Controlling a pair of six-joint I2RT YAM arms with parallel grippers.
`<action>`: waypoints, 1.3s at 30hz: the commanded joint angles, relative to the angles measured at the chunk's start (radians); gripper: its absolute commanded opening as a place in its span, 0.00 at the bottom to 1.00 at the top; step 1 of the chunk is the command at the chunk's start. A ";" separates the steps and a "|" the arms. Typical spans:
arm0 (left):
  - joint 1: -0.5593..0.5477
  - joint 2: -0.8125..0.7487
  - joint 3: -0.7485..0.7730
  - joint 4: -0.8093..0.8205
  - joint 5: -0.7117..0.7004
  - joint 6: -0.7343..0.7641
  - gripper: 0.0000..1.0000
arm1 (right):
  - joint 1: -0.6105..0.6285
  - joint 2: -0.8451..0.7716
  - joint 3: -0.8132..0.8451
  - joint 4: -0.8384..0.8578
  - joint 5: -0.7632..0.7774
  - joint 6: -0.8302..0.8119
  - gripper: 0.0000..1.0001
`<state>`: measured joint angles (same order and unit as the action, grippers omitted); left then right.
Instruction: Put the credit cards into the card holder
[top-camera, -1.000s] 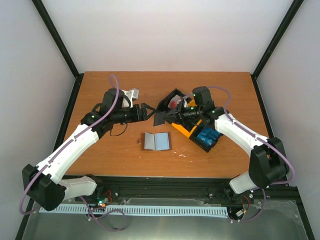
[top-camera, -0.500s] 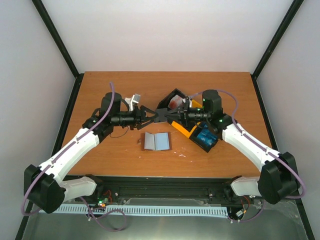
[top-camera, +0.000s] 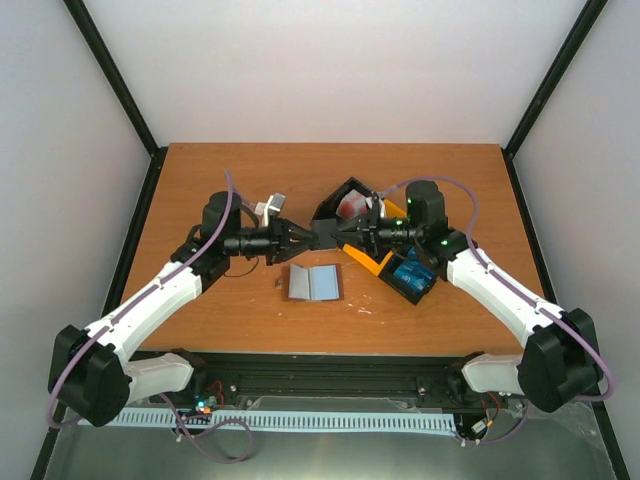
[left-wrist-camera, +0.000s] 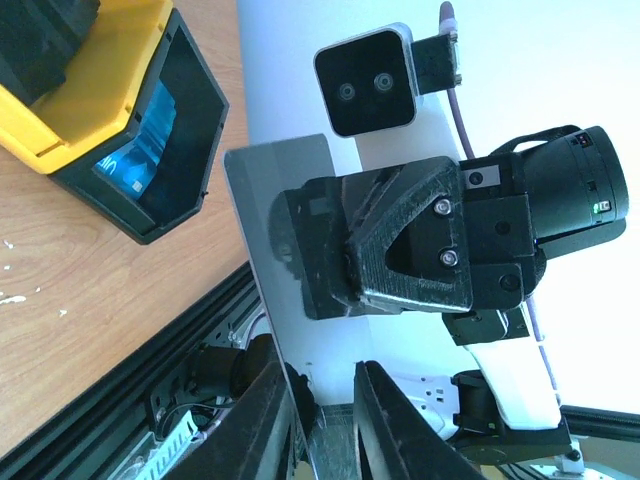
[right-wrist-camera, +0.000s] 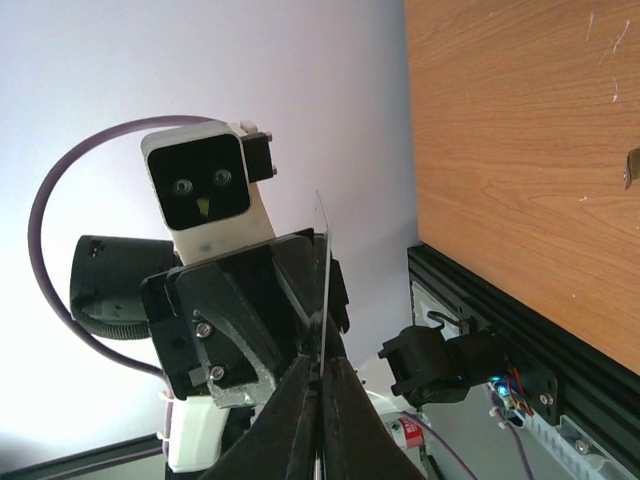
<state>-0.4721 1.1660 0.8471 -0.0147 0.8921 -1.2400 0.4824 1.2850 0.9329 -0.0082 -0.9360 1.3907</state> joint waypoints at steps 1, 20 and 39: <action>0.007 0.011 0.002 0.090 0.028 -0.025 0.15 | -0.001 -0.031 -0.018 -0.021 -0.044 -0.057 0.03; 0.003 -0.041 -0.184 -0.205 -0.357 0.350 0.01 | 0.087 -0.042 -0.113 -0.343 0.437 -0.489 0.55; 0.003 0.218 -0.404 0.297 -0.338 0.390 0.01 | 0.291 0.334 0.016 -0.424 0.866 -0.646 0.44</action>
<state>-0.4713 1.3460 0.4564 0.1406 0.5507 -0.8532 0.7639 1.5852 0.9077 -0.4160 -0.1524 0.7837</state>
